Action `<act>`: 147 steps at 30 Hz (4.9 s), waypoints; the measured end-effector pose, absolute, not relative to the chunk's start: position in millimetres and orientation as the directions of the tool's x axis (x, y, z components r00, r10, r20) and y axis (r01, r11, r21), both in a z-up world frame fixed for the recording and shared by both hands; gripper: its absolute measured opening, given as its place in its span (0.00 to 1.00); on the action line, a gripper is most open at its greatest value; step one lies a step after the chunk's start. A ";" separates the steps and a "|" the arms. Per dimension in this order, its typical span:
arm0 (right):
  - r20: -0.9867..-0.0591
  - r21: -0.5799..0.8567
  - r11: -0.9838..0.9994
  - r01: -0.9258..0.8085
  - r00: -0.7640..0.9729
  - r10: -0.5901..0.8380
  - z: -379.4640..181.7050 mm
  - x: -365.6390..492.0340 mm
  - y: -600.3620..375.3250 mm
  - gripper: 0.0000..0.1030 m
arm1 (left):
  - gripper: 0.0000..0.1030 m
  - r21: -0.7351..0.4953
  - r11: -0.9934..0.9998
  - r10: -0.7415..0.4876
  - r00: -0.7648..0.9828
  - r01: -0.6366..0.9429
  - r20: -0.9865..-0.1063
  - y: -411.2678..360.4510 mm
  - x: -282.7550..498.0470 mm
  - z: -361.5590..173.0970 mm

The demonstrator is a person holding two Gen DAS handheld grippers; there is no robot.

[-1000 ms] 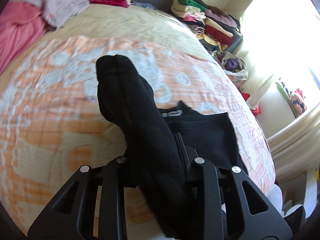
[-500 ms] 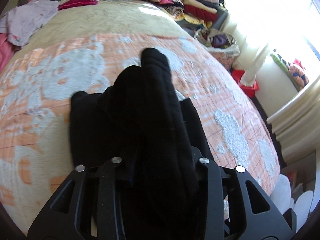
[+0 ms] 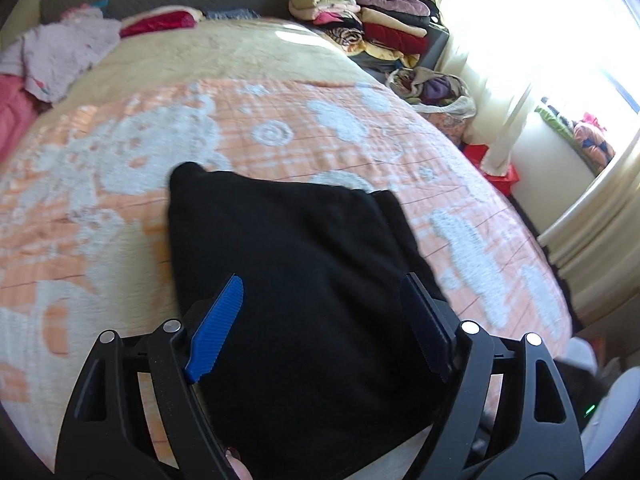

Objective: Fold small clothes

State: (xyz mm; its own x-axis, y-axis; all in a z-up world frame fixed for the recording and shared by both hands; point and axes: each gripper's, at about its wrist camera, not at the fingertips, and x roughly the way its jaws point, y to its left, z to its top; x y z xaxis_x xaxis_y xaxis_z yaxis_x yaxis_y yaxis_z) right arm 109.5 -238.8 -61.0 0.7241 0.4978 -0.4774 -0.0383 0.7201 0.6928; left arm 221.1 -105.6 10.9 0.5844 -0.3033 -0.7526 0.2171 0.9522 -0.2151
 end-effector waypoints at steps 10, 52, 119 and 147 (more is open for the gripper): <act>-0.535 0.515 0.857 -0.004 0.780 0.325 -33.1 91.6 -245.3 0.42 | 0.75 -0.137 0.962 -0.263 0.655 0.237 -0.708 -81.2 175.4 23.8; -0.556 0.128 0.989 -0.075 0.820 0.134 -8.9 -4.3 -190.2 0.95 | 0.91 -0.137 0.971 -0.234 0.681 0.194 -0.694 -11.5 38.7 -28.5; -0.598 0.081 0.997 -0.012 0.799 0.058 -33.8 3.5 -184.7 0.95 | 0.91 -0.076 0.987 -0.150 0.654 0.141 -0.741 -7.7 37.0 -43.7; -0.596 0.077 0.997 -0.002 0.802 0.048 -28.4 2.6 -189.8 0.95 | 0.91 -0.047 0.989 -0.125 0.646 0.137 -0.753 -9.0 35.2 -43.5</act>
